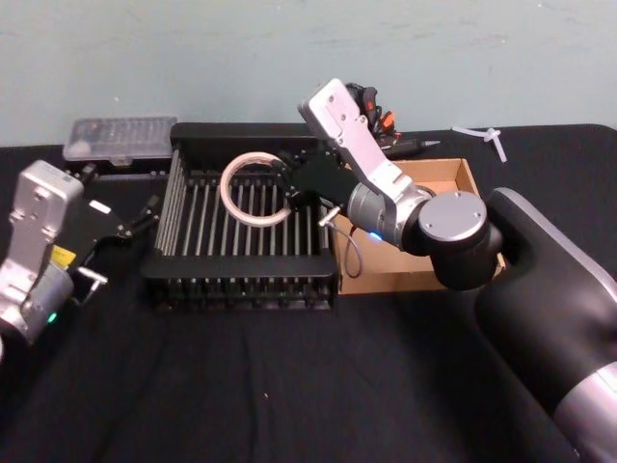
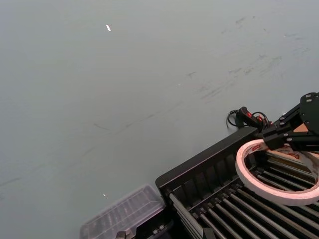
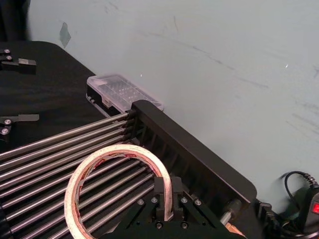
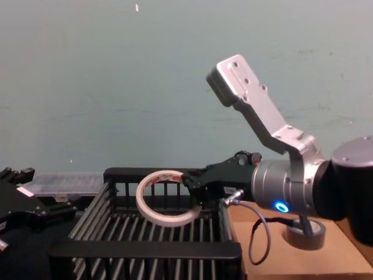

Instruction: Pick up the white tape and place it into the black box , Pick up the silver tape and place it into the brown box.

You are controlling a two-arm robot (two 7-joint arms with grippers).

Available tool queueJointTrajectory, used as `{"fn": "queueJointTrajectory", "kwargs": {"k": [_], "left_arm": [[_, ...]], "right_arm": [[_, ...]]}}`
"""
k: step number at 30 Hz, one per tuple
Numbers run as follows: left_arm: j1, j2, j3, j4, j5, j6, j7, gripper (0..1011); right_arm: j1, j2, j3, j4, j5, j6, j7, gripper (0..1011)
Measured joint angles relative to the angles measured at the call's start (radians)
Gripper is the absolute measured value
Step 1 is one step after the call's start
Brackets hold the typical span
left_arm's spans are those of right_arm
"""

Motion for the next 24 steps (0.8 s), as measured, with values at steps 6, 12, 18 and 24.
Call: {"fn": "queueJointTrajectory", "kwargs": {"k": [6, 12, 18, 24], "left_arm": [[0.0, 0.0, 0.0, 0.0, 0.0, 0.0, 0.0, 1001], [0.0, 0.0, 0.0, 0.0, 0.0, 0.0, 0.0, 1001], [0.0, 0.0, 0.0, 0.0, 0.0, 0.0, 0.0, 1001], [0.0, 0.0, 0.0, 0.0, 0.0, 0.0, 0.0, 1001]], "right_arm": [[0.012, -0.018, 0.003, 0.042, -0.006, -0.007, -0.002, 92], [0.019, -0.029, 0.006, 0.071, -0.01, -0.009, -0.002, 92], [0.019, -0.034, 0.006, 0.079, -0.017, -0.009, -0.005, 92], [0.019, -0.033, 0.006, 0.079, -0.017, -0.008, -0.005, 92]]}}
